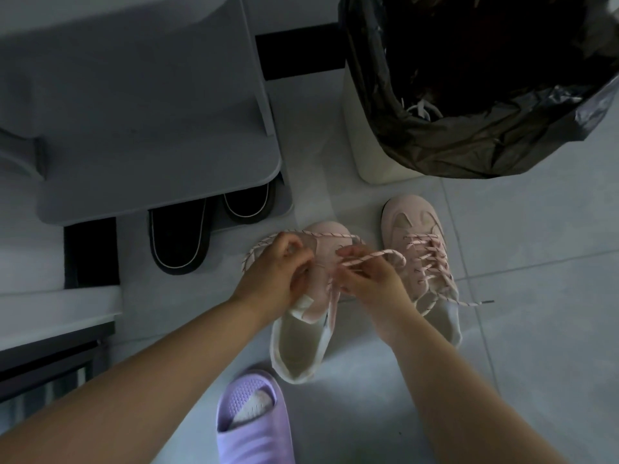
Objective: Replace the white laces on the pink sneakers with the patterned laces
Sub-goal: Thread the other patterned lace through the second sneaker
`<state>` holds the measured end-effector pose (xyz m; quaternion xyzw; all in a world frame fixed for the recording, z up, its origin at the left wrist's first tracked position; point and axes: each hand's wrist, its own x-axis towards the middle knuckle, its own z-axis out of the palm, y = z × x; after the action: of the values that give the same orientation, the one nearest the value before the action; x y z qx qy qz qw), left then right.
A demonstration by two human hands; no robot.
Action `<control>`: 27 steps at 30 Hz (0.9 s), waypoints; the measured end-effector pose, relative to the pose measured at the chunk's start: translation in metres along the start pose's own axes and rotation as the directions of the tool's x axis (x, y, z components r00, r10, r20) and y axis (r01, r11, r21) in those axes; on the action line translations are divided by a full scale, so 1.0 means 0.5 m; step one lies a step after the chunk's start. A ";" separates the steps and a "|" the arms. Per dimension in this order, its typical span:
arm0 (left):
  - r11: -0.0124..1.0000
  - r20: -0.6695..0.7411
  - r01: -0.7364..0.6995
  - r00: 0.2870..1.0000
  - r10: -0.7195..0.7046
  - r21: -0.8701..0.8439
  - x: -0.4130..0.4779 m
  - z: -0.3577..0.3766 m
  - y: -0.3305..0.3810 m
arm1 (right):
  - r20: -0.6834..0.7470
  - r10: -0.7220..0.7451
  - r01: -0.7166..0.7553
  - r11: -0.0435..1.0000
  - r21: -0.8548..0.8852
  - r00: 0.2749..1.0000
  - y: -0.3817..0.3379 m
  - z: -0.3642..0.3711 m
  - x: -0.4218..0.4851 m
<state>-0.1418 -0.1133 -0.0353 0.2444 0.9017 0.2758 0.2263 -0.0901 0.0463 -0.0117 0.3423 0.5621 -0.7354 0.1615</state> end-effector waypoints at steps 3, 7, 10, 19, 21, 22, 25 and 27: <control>0.981 0.029 -0.020 0.999 0.014 0.193 0.005 0.003 0.010 | -0.005 -0.020 0.018 0.975 -0.222 1.000 0.017 0.003 -0.002; 0.829 0.161 -0.165 0.983 0.092 0.534 0.014 0.001 0.035 | -0.125 0.045 -0.046 0.999 -0.003 0.991 0.022 0.002 0.000; 0.755 0.233 -0.235 0.966 0.111 0.613 0.013 -0.001 0.045 | -0.148 0.103 -0.063 0.966 0.250 0.984 0.016 0.000 -0.001; 0.651 0.179 -0.211 0.977 0.116 0.729 0.063 0.003 0.050 | -0.261 -0.028 0.030 1.000 0.000 0.965 0.034 -0.002 0.005; 0.642 0.168 -0.240 0.971 0.173 0.728 0.075 0.010 0.032 | -0.225 -0.074 0.046 0.991 -0.128 0.971 0.039 0.001 0.000; 0.651 0.175 -0.245 0.969 0.172 0.719 0.077 0.002 0.036 | -0.200 -0.080 0.047 0.985 -0.167 0.977 0.042 0.002 -0.002; 0.786 0.159 -0.201 0.978 0.132 0.585 0.062 -0.012 0.033 | -0.214 -0.090 0.040 0.973 -0.229 0.973 0.055 0.002 0.001; 0.888 0.091 -0.066 0.996 0.028 0.454 0.051 -0.019 0.010 | -0.222 -0.123 0.048 0.948 -0.316 0.967 0.054 -0.003 0.006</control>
<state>-0.1652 -0.0989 -0.0324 0.3235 0.9251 0.0514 0.1923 -0.0749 0.0397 -0.0333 0.3740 0.6995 -0.5986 0.1121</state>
